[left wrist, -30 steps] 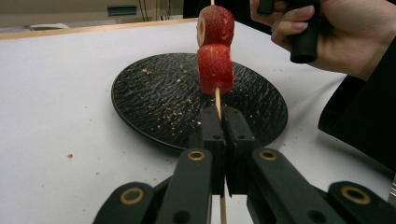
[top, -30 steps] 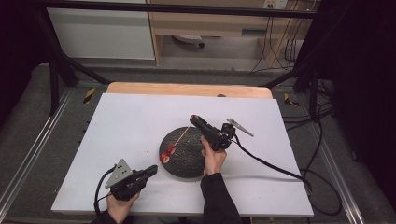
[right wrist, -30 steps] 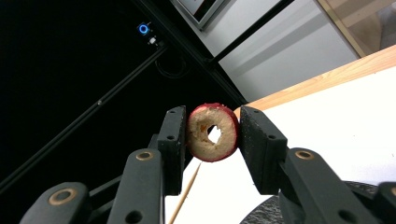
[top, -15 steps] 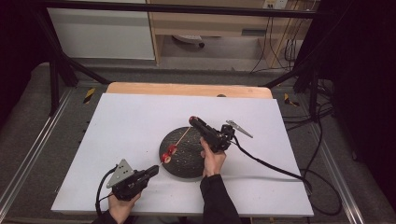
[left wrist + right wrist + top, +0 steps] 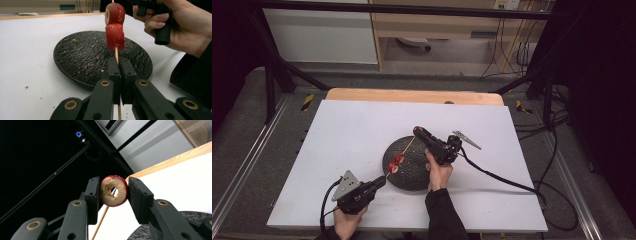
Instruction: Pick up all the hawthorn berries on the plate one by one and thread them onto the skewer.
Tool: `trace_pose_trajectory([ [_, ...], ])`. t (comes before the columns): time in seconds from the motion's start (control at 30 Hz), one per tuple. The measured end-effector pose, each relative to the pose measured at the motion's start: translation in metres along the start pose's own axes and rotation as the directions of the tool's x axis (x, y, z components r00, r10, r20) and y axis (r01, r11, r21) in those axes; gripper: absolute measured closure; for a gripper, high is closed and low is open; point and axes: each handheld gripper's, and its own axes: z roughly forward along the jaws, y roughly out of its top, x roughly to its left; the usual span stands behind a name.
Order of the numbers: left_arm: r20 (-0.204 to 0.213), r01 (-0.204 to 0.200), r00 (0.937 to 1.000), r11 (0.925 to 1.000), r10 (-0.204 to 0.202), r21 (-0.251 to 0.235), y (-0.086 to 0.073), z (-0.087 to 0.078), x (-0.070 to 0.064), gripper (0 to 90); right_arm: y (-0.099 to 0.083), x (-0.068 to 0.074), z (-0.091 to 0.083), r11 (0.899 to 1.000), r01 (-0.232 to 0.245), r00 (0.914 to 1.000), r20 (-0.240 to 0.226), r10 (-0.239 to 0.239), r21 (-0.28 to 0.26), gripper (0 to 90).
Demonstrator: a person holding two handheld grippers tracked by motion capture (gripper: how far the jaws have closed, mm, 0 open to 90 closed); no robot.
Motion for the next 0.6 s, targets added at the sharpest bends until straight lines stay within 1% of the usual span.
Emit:
trace_pose_trajectory([
  [0.07,0.0,0.01,1.0,0.9999,-0.01,-0.01,0.0004,0.0017,-0.0007,88.3,-0.0008,-0.0001,-0.0001,1.0,-0.001,1.0,-0.002,0.001,0.002,62.9],
  [0.43,-0.005,0.011,0.9999,0.9996,-0.011,-0.024,0.0032,0.0065,-0.003,88.4,0.0009,0.0026,-0.0027,1.0,0.006,1.0,-0.006,-0.007,-0.012,63.0],
  [0.6,-0.008,0.017,0.9998,0.9993,-0.017,-0.032,0.0043,0.0074,-0.0037,88.5,0.0005,0.003,-0.0031,1.0,0.01,0.9999,-0.006,-0.01,-0.019,63.1],
])
